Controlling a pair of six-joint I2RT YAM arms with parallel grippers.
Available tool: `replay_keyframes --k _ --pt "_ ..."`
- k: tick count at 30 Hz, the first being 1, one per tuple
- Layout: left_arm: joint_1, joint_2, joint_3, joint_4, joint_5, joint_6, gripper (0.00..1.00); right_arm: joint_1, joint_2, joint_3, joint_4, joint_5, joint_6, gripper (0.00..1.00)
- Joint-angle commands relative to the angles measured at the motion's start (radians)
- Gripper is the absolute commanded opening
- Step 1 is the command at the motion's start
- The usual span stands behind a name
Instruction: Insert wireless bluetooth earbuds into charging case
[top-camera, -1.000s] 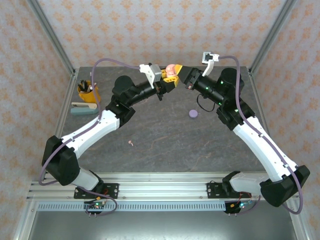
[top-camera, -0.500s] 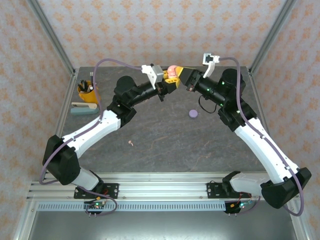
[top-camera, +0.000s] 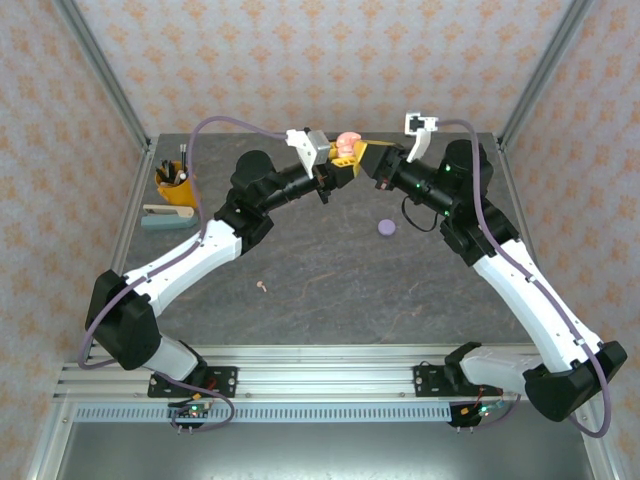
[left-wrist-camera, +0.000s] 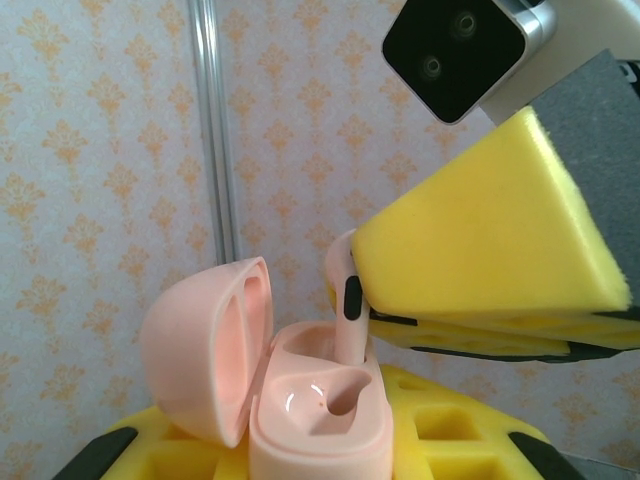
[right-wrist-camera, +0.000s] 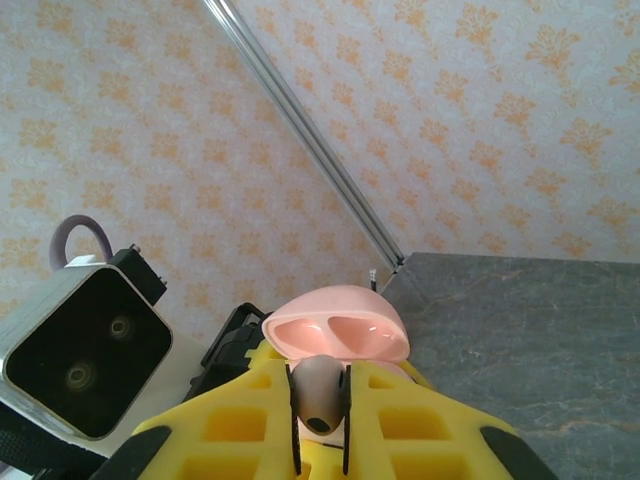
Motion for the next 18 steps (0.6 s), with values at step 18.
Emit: replay_keyframes --k 18 --pt "-0.001 -0.035 -0.025 0.078 -0.003 -0.038 0.02 0.006 0.102 0.146 -0.157 0.12 0.057 0.63"
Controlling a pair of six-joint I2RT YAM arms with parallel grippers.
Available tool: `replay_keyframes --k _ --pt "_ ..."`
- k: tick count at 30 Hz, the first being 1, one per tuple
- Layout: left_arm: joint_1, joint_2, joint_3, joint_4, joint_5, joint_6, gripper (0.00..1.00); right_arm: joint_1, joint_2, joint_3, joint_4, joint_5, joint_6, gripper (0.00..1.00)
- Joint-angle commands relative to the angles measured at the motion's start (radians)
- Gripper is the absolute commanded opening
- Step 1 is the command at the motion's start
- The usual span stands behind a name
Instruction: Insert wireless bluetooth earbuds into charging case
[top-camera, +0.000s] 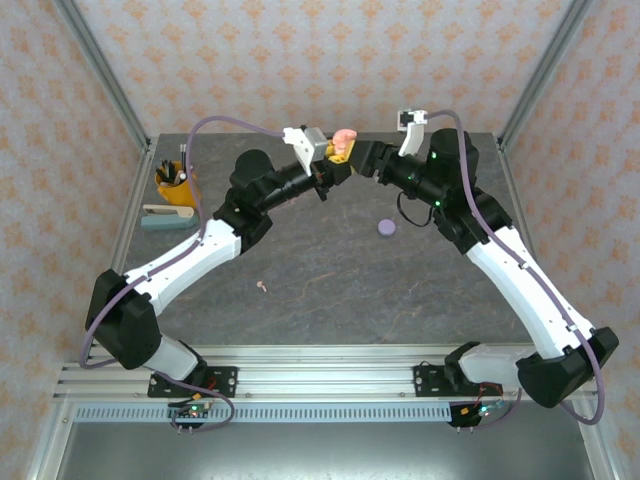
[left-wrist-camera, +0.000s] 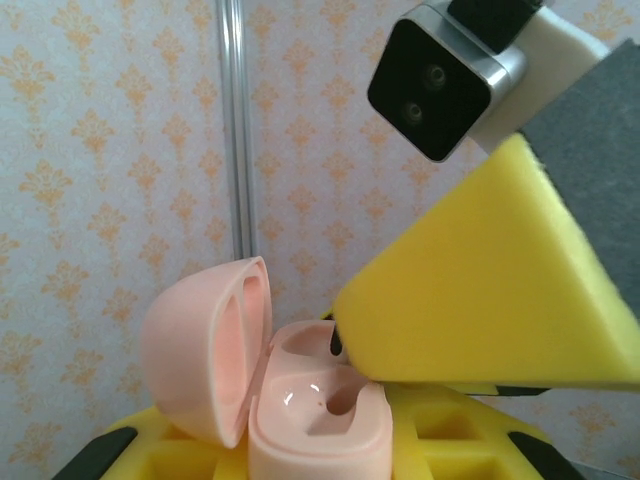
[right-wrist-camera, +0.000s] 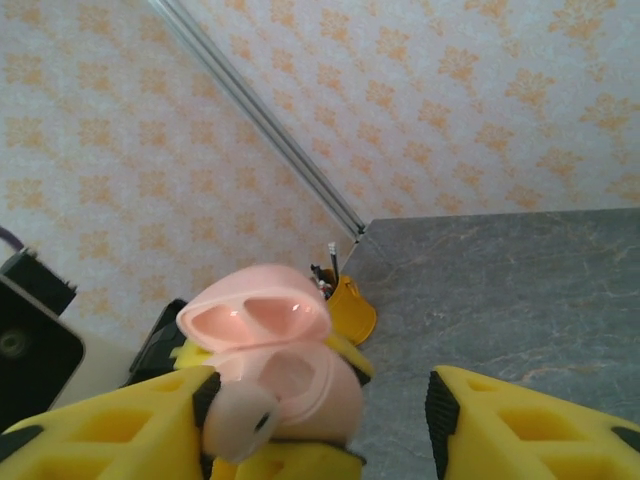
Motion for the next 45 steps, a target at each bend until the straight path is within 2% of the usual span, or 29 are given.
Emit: replay_keyframes --k 1,5,9,20,23,25,28,31,34,45 --pt "-0.011 -0.038 -0.022 0.076 0.021 -0.021 0.02 0.003 0.021 0.054 -0.011 0.043 0.035 0.66" --pt "-0.015 -0.045 -0.049 0.084 0.016 -0.028 0.02 0.002 0.039 0.093 -0.006 0.033 0.06 0.73" --pt "-0.02 -0.051 -0.07 0.09 0.012 -0.031 0.01 0.001 0.054 0.127 -0.011 0.023 0.078 0.75" --pt "-0.02 -0.074 -0.103 0.075 -0.023 -0.017 0.01 -0.014 -0.005 0.124 -0.09 0.068 0.126 0.74" --pt "-0.02 -0.079 -0.108 0.058 -0.056 -0.002 0.01 -0.014 -0.034 0.116 -0.145 0.048 0.157 0.67" --pt "-0.02 -0.079 -0.115 0.062 -0.076 0.002 0.01 -0.014 -0.042 0.103 -0.168 0.01 0.194 0.56" --pt "-0.021 -0.072 -0.11 0.055 -0.096 0.004 0.01 -0.015 -0.047 0.071 -0.147 -0.068 0.266 0.35" --pt "-0.02 -0.069 -0.104 0.046 -0.1 0.011 0.01 -0.014 -0.044 0.048 -0.103 -0.135 0.325 0.22" --pt "-0.021 -0.064 -0.097 0.035 -0.103 0.016 0.01 -0.003 -0.029 0.046 -0.064 -0.177 0.365 0.17" --pt "-0.02 -0.047 -0.075 0.025 -0.103 0.014 0.01 0.047 0.023 0.094 -0.108 -0.168 0.319 0.15"
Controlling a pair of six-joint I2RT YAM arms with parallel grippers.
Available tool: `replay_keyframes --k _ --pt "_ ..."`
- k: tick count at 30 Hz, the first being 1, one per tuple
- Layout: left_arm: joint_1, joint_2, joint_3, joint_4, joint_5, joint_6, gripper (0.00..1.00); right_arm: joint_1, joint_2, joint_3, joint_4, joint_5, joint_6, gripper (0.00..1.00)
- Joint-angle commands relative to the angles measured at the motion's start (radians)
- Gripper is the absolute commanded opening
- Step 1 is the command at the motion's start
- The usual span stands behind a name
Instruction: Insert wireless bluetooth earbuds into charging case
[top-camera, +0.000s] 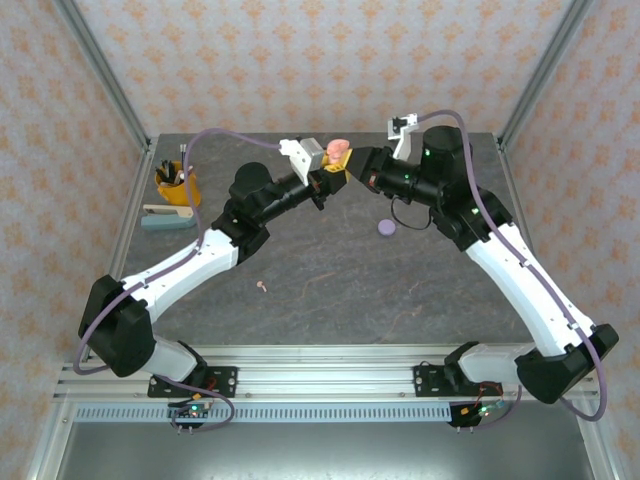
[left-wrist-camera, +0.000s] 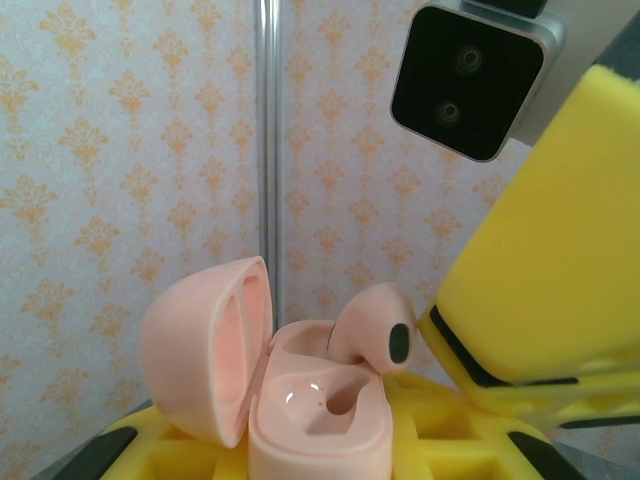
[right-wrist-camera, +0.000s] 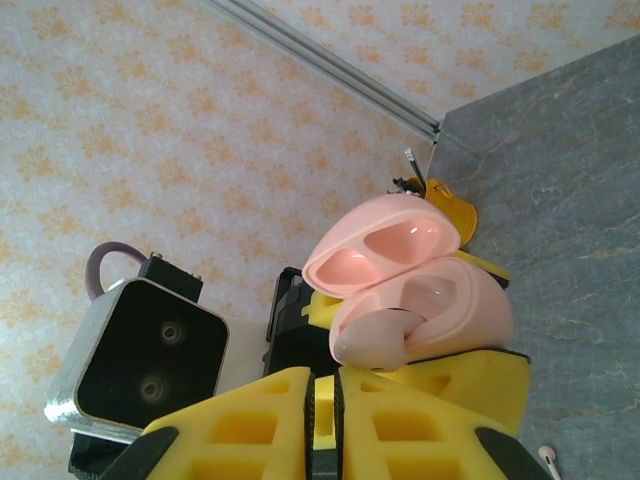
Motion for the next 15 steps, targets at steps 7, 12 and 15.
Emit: replay_keyframes --k 7,12,15 --pt "-0.008 -0.003 0.027 0.017 0.0 0.018 0.01 -0.016 0.004 0.061 -0.083 0.069 -0.103 0.14" --pt "-0.007 -0.006 0.015 0.028 0.01 0.009 0.01 -0.046 0.015 0.069 -0.057 0.059 -0.092 0.14" --pt "-0.007 -0.005 0.013 0.028 0.014 0.006 0.01 -0.048 0.036 0.087 -0.046 0.042 -0.086 0.14"
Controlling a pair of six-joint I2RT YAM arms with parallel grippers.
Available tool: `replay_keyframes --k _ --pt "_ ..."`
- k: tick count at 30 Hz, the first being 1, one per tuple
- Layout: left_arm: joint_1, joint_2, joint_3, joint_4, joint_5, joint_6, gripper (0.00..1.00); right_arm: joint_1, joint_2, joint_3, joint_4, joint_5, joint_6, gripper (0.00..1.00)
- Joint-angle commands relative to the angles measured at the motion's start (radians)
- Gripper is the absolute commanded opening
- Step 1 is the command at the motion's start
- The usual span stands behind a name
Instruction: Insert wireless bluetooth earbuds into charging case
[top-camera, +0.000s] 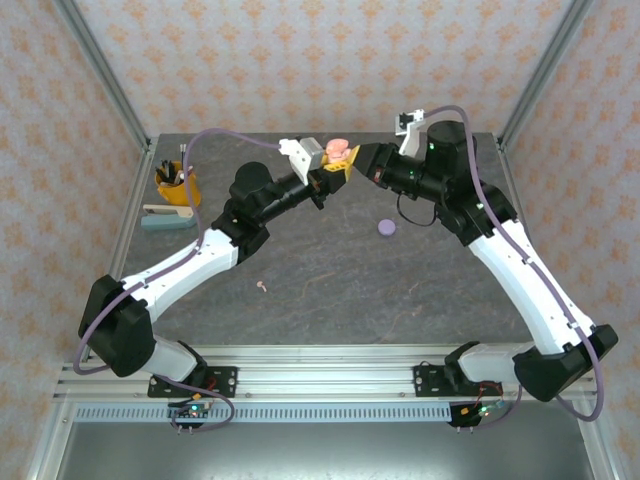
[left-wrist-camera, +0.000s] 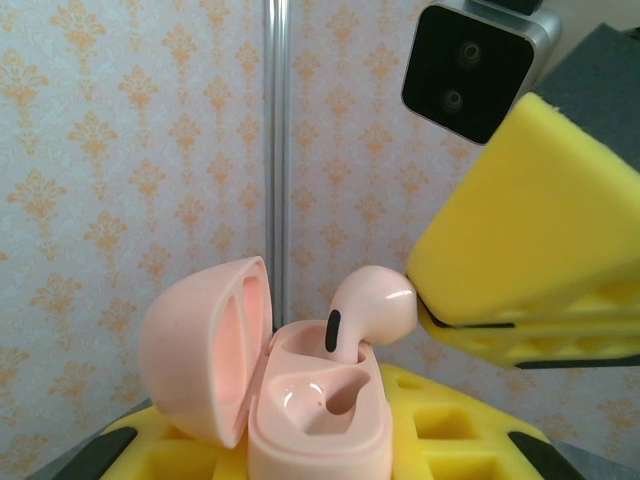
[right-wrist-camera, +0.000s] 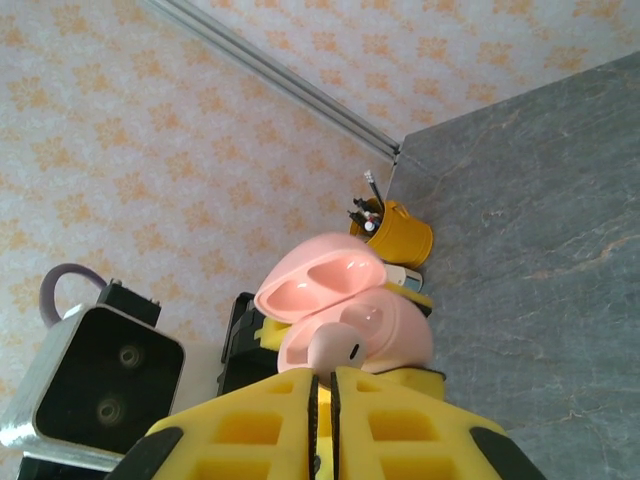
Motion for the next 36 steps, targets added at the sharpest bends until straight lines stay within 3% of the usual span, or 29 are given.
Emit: replay_keyframes --k 1,9,26,36 --pt "-0.008 -0.006 0.01 0.035 0.024 0.007 0.01 -0.005 0.026 0.047 0.029 0.001 -0.009 0.14" --pt "-0.008 -0.003 0.007 0.042 0.029 -0.003 0.01 -0.005 0.059 0.071 0.061 -0.041 0.011 0.14" --pt "-0.008 -0.022 -0.013 0.042 0.048 -0.005 0.01 -0.011 0.097 0.104 0.024 0.024 -0.045 0.13" --pt "-0.008 -0.038 -0.037 0.034 -0.02 0.018 0.0 -0.047 -0.041 0.066 -0.02 0.08 -0.058 0.15"
